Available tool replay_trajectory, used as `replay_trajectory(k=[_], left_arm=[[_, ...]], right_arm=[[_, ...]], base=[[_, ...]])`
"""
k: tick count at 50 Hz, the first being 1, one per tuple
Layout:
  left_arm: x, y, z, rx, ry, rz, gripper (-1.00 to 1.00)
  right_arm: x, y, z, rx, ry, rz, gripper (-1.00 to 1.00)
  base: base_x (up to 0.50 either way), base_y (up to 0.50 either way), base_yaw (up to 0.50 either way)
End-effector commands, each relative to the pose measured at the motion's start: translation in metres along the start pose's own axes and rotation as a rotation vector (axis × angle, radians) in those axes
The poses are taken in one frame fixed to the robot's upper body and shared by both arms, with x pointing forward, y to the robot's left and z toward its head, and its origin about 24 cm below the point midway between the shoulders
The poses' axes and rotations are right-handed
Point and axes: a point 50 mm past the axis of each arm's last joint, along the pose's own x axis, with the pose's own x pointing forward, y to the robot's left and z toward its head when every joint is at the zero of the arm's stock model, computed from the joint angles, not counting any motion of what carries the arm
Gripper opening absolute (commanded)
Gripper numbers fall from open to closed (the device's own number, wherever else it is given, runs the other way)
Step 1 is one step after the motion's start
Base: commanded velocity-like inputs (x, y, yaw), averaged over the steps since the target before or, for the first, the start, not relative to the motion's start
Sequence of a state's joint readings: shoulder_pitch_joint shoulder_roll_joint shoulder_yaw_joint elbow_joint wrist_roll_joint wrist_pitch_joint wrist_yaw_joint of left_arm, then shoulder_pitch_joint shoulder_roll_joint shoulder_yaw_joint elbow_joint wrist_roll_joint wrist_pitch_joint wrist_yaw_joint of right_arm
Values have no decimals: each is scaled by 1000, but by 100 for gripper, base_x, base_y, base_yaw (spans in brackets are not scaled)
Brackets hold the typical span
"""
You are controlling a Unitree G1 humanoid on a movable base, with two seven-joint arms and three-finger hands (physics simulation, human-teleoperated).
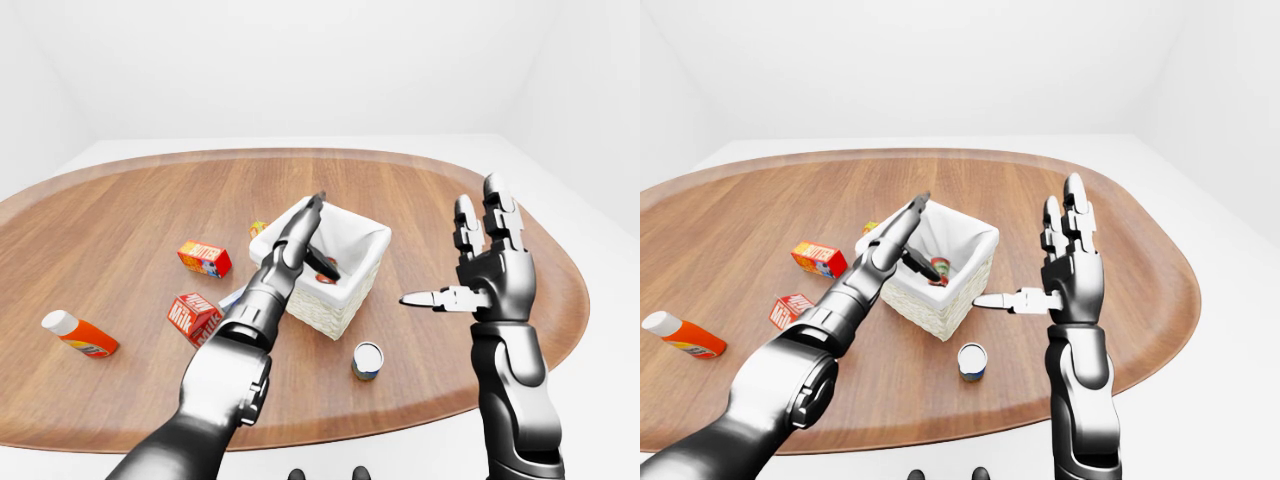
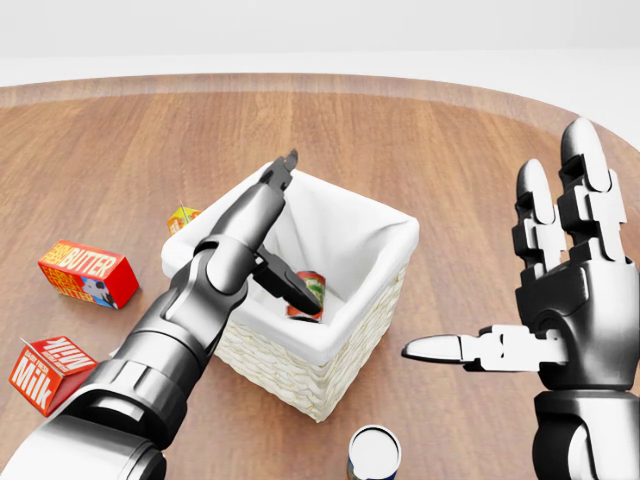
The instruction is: Pick up the tomato sauce, and put it in the basket.
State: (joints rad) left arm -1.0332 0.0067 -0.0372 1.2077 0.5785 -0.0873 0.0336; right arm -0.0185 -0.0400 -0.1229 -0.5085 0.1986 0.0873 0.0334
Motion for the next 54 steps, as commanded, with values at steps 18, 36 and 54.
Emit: replay_trajectory(k=[18, 36, 54], left_arm=[[3, 25, 12, -33, -38, 77, 100], [-1, 55, 39, -61, -136, 129, 100], [-64, 88, 120, -15, -562, 202, 100]], right_arm=[[-1, 0, -6, 6, 28, -3, 100], [1, -1, -5, 12, 22, -11, 100], [0, 0, -1, 12, 4, -9, 100]], base=[[0, 0, 0], [0, 0, 0], [0, 0, 0]])
